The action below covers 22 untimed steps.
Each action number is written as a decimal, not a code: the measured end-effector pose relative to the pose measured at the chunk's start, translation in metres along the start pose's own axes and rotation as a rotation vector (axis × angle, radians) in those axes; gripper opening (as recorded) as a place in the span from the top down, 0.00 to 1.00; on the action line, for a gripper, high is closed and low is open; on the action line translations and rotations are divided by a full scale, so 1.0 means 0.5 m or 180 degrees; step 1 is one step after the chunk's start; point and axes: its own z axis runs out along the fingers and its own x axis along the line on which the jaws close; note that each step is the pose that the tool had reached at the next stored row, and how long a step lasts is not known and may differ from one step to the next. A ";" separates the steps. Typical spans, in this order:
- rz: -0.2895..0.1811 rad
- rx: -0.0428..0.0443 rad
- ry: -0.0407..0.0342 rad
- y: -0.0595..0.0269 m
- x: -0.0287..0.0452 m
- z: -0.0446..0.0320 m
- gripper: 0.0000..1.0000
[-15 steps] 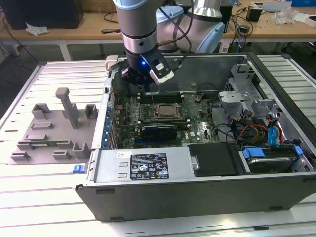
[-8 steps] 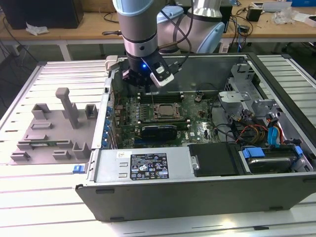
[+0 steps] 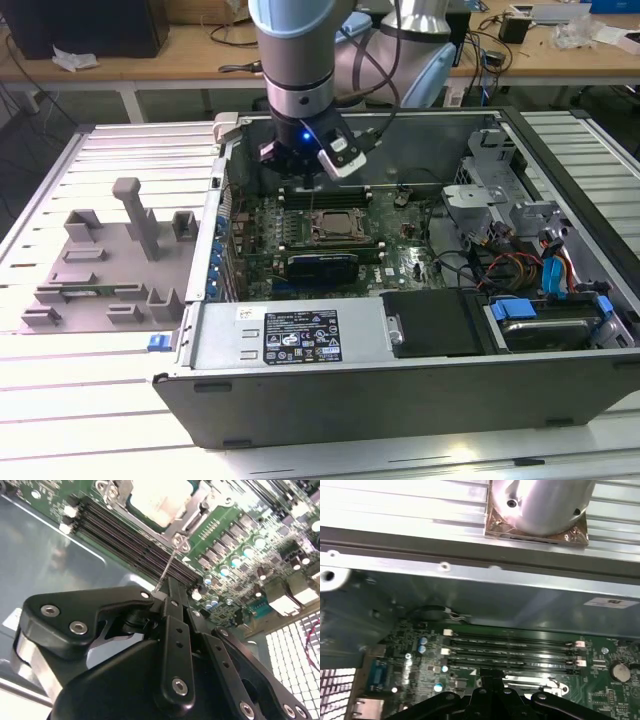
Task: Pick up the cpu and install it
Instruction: 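Install the first cpu locking lever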
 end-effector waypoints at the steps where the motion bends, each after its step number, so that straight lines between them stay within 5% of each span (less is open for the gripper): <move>1: 0.0001 0.0000 0.0004 -0.001 -0.004 0.000 0.89; 6: 0.0013 -0.0001 0.0031 -0.008 -0.023 0.001 0.89; 11: 0.0017 0.0001 0.0032 -0.008 -0.023 0.002 0.89; 22: 0.0092 0.0018 -0.0017 -0.018 -0.029 0.030 0.89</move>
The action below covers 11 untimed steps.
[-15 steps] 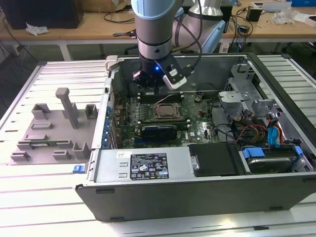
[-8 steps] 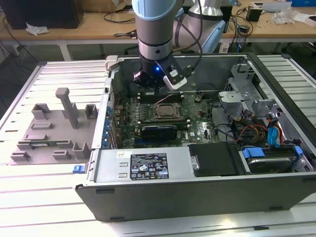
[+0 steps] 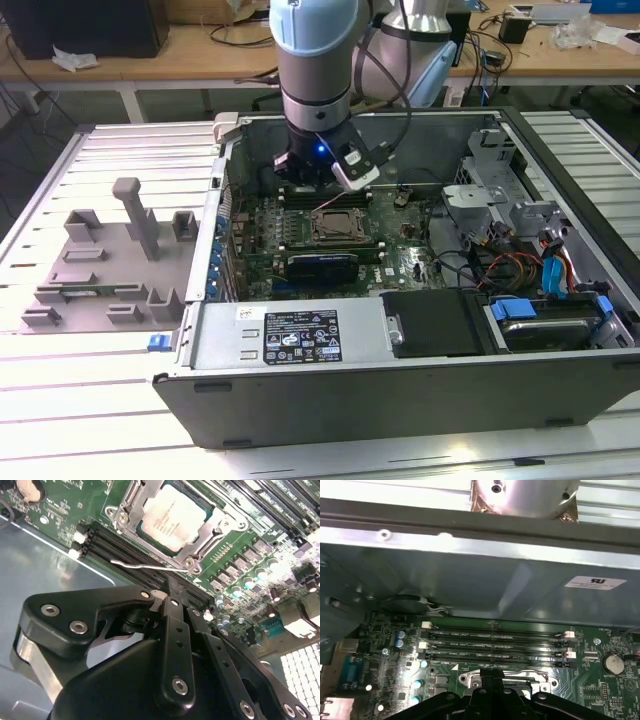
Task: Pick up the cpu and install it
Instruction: 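Install the first cpu locking lever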
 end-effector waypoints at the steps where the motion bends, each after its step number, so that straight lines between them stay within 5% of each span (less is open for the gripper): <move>1: 0.0017 0.0001 -0.0005 -0.001 -0.001 0.001 0.89; 6: 0.0211 0.0017 -0.0066 -0.003 -0.006 0.008 0.89; 9: 0.0245 0.0098 -0.0074 -0.001 -0.011 0.010 0.89; 11: 0.0250 0.0124 -0.0075 0.002 -0.015 0.012 0.89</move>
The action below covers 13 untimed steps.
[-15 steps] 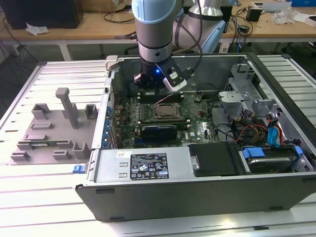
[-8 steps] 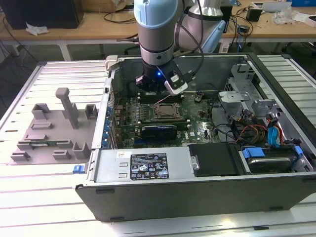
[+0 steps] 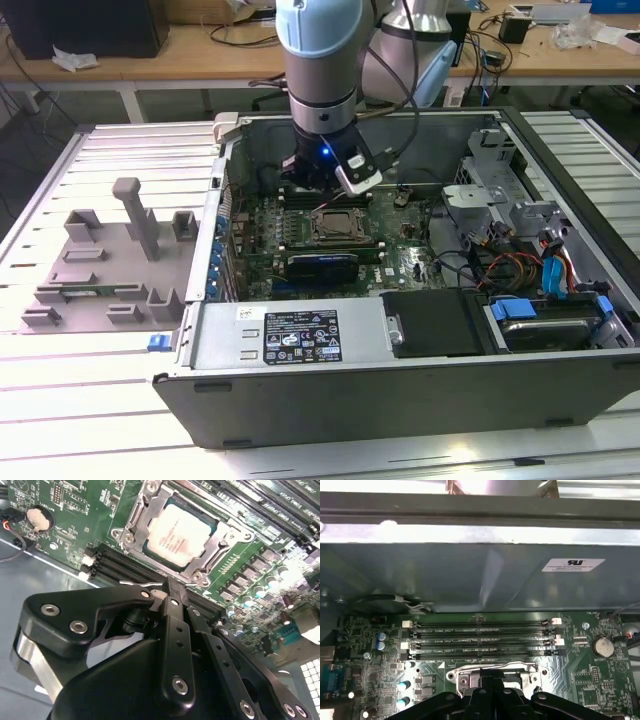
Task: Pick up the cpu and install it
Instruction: 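Install the first cpu locking lever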
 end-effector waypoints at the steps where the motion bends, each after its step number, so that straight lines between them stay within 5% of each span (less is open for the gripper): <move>1: 0.0002 0.0008 -0.0001 0.005 -0.003 0.002 0.89; 6: -0.0003 0.0091 -0.0002 0.019 -0.010 0.012 0.89; 10: -0.0012 0.0204 -0.0005 0.029 -0.009 0.020 0.89; 13: -0.0014 0.0208 -0.0014 0.036 -0.008 0.025 0.89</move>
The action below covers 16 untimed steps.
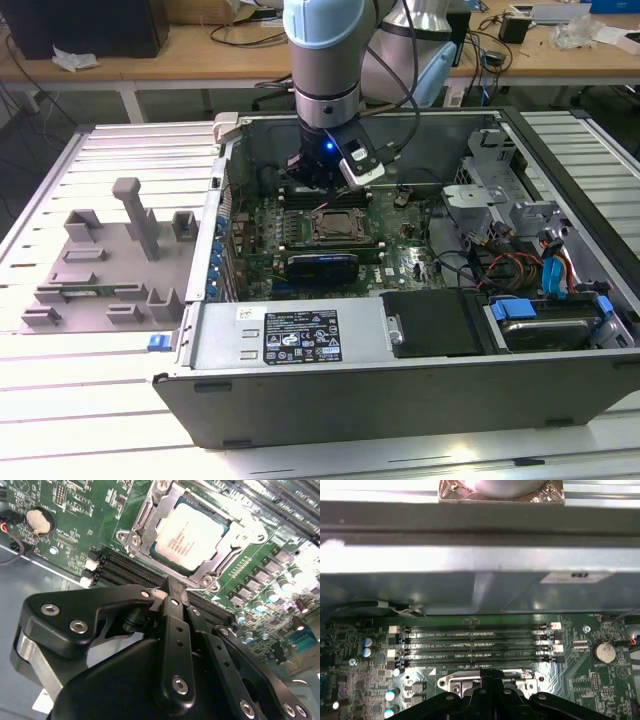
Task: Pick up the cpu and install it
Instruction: 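Install the first cpu locking lever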
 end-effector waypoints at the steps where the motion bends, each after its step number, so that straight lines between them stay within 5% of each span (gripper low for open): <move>1: -0.0001 0.0000 -0.0005 0.003 0.000 0.002 0.89; 4: -0.0007 -0.0002 -0.0033 0.007 0.001 0.006 0.89; 14: -0.0054 -0.0012 -0.0266 0.010 0.010 0.020 0.89; 16: -0.0048 -0.0012 -0.0286 0.014 0.014 0.025 0.89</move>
